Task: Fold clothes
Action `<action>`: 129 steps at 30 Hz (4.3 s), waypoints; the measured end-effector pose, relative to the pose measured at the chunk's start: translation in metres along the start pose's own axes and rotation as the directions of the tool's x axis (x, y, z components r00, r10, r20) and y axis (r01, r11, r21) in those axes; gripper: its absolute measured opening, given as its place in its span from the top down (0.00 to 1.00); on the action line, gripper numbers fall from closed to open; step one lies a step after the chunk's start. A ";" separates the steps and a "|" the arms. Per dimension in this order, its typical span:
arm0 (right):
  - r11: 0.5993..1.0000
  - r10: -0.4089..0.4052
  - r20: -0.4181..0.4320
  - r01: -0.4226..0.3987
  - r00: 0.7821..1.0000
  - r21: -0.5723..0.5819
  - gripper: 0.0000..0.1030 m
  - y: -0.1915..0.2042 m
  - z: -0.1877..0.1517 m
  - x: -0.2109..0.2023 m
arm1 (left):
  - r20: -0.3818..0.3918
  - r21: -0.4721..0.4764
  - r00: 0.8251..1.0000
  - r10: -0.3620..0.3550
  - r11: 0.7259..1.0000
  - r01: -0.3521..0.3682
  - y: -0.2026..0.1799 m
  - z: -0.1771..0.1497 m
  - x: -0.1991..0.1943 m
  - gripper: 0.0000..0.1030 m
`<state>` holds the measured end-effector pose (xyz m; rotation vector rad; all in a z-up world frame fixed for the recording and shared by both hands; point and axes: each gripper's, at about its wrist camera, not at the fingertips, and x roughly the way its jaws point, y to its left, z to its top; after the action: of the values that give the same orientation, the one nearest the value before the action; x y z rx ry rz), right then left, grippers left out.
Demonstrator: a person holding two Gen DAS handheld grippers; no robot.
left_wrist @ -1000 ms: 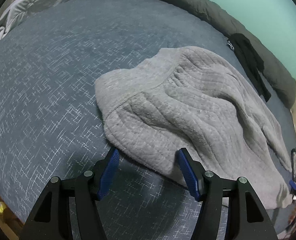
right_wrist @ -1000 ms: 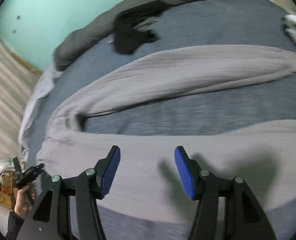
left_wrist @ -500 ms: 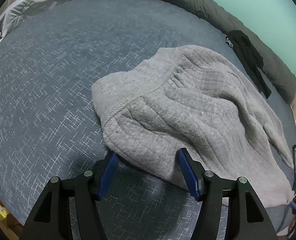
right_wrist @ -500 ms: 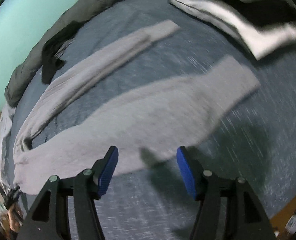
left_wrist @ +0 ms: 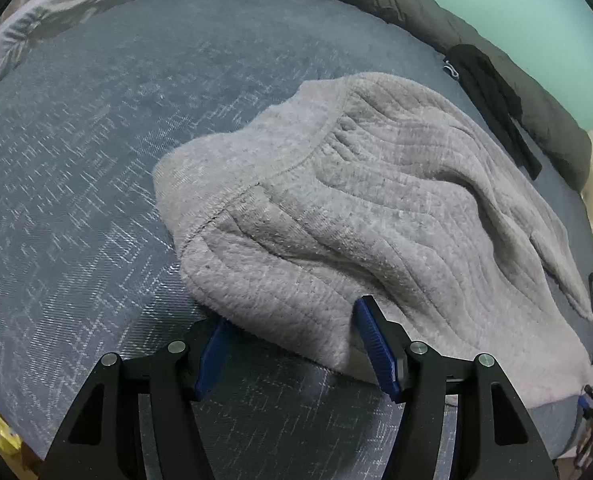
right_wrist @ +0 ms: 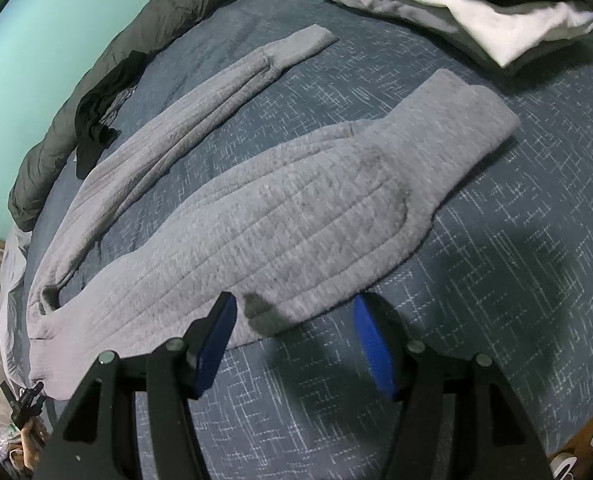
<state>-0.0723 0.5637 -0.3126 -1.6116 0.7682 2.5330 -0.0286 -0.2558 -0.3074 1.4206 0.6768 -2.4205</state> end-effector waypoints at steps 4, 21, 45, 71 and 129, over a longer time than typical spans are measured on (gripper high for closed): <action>1.000 0.013 0.008 -0.013 1.000 0.021 0.40 -0.002 0.000 0.003 | -0.009 -0.039 1.000 -0.022 0.999 0.022 0.005 0.001 0.006 0.37; 1.000 -0.002 0.027 0.002 1.000 0.023 0.37 0.002 -0.001 0.006 | -0.054 -0.020 0.998 -0.040 0.999 0.039 0.005 0.008 0.018 0.32; 1.000 -0.003 0.032 0.003 0.999 0.023 0.36 0.003 0.001 0.008 | -0.102 0.116 0.993 0.059 0.992 -0.047 -0.033 0.016 0.047 0.12; 0.999 0.046 0.049 -0.047 0.998 0.006 0.40 0.005 0.003 0.005 | -0.021 0.138 0.999 -0.038 0.990 0.041 -0.027 0.022 0.010 0.93; 0.998 0.023 0.137 -0.030 0.990 0.049 0.53 -0.078 0.004 -0.061 | -0.081 0.095 0.992 -0.098 0.990 0.106 0.015 -0.003 -0.046 0.95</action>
<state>-0.0248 0.6479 -0.2885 -1.4059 0.8367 2.5863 0.0024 -0.2678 -0.2729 1.5596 0.6706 -2.5217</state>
